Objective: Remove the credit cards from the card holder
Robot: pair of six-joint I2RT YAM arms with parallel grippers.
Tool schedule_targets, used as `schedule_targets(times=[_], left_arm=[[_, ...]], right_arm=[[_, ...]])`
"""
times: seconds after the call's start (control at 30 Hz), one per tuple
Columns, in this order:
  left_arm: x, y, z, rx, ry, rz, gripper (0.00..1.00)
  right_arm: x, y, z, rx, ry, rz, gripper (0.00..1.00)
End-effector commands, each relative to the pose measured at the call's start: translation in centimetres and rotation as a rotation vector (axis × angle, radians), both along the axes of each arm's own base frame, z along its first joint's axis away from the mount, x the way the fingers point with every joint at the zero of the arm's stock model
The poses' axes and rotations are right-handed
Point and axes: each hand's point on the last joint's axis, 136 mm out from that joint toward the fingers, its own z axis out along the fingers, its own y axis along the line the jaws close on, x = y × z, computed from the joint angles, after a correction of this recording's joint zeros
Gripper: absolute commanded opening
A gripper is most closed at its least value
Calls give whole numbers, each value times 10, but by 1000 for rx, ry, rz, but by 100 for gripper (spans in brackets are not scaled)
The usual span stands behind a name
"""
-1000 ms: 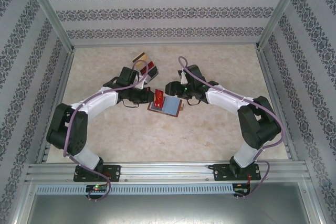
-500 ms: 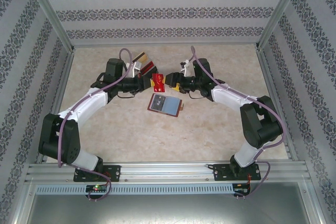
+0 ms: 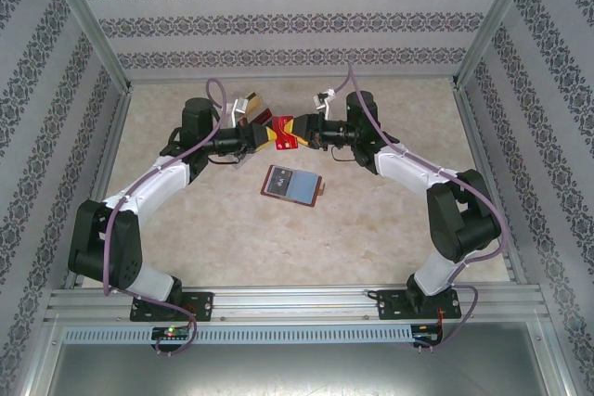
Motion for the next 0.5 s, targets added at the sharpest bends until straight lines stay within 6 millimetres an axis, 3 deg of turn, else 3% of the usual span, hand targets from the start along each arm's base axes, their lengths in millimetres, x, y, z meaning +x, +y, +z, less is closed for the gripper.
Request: schedule_targets(times=[0.0, 0.13, 0.17, 0.33, 0.47], left_arm=[[0, 3, 18, -52, -48, 2, 0], [2, 5, 22, -90, 3, 70, 1], [1, 4, 28, -103, -4, 82, 5], [-4, -2, 49, -141, -45, 130, 28], [-5, -8, 56, -208, -46, 125, 30]], right_arm=[[0, -2, 32, 61, -65, -10, 20], [-1, -1, 42, 81, -74, -60, 5], [-2, 0, 45, 85, -81, -71, 4], [-4, 3, 55, 115, -85, -129, 3], [-3, 10, 60, 153, -68, -140, 3]])
